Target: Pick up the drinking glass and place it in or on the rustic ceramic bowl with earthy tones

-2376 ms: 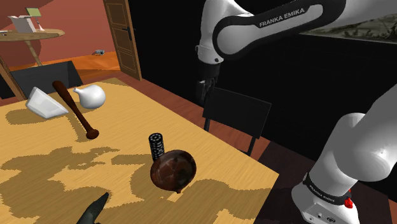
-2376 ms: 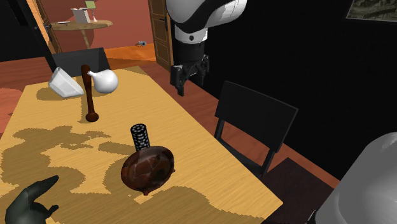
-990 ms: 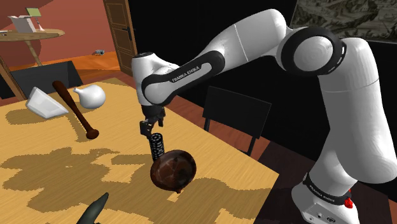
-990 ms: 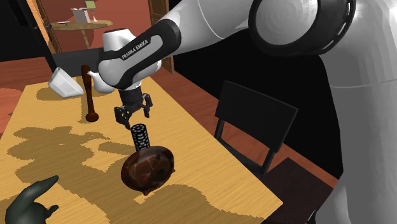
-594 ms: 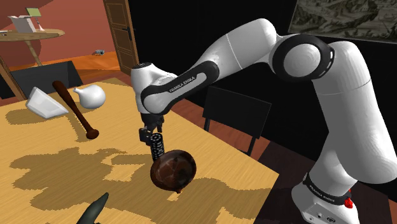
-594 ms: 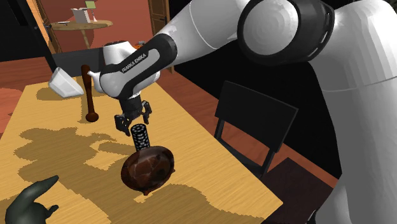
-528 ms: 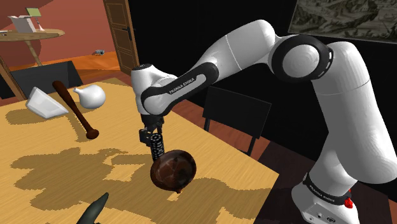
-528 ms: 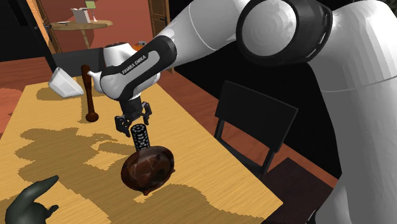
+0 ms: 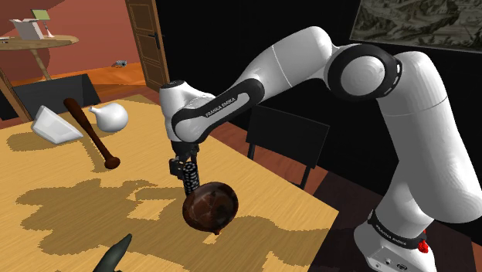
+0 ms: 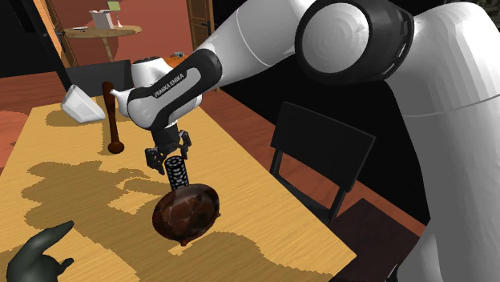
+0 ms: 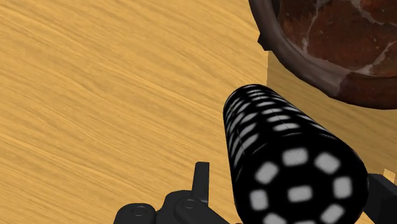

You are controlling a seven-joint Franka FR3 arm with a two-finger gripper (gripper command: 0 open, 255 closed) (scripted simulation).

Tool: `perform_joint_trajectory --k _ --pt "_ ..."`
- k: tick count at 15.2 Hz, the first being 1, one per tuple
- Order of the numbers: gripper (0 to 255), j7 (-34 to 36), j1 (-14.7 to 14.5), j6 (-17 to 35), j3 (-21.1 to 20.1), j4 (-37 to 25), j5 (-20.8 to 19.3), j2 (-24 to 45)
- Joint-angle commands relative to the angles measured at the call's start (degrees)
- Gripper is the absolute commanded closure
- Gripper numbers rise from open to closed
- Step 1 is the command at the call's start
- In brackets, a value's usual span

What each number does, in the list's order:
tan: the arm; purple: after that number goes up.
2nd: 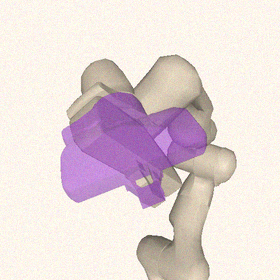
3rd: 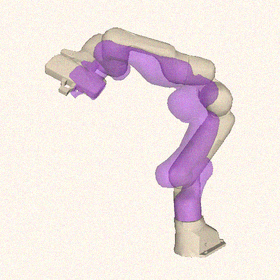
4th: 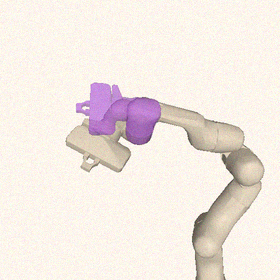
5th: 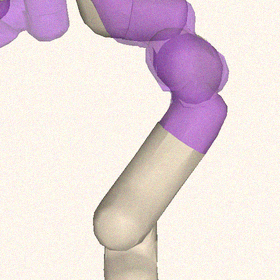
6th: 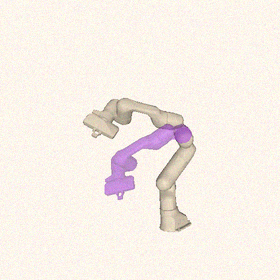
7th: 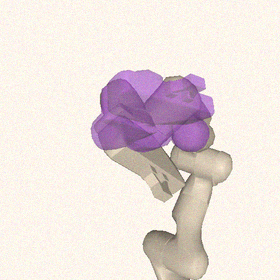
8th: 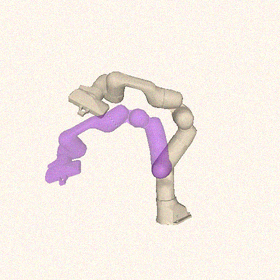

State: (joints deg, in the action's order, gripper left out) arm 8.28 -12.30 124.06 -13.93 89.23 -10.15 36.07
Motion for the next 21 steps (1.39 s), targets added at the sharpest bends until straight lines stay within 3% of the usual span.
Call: perform_joint_trajectory --k 1,10,21 --pt "255 0.0 0.0 0.0 0.0 0.0 0.0 0.0" --pt "255 0.0 0.0 0.0 0.0 0.0 0.0 0.0" --pt "255 -0.7 0.3 -6.4 -0.7 -2.6 1.1 -3.8"
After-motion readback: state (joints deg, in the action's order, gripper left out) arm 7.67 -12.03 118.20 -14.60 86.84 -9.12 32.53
